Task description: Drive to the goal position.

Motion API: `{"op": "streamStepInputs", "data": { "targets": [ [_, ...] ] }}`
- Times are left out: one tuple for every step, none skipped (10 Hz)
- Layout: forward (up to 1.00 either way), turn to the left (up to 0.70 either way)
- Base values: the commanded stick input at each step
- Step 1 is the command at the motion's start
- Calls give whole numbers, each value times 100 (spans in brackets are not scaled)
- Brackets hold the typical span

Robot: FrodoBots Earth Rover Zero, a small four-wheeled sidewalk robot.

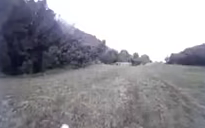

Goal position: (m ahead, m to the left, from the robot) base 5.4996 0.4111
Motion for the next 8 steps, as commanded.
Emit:
{"op": "streamStepInputs", "data": {
  "targets": [
    [70,0],
    [70,0],
    [70,0],
    [70,0],
    [70,0],
    [70,0],
    [70,0],
    [70,0]
  ]
}}
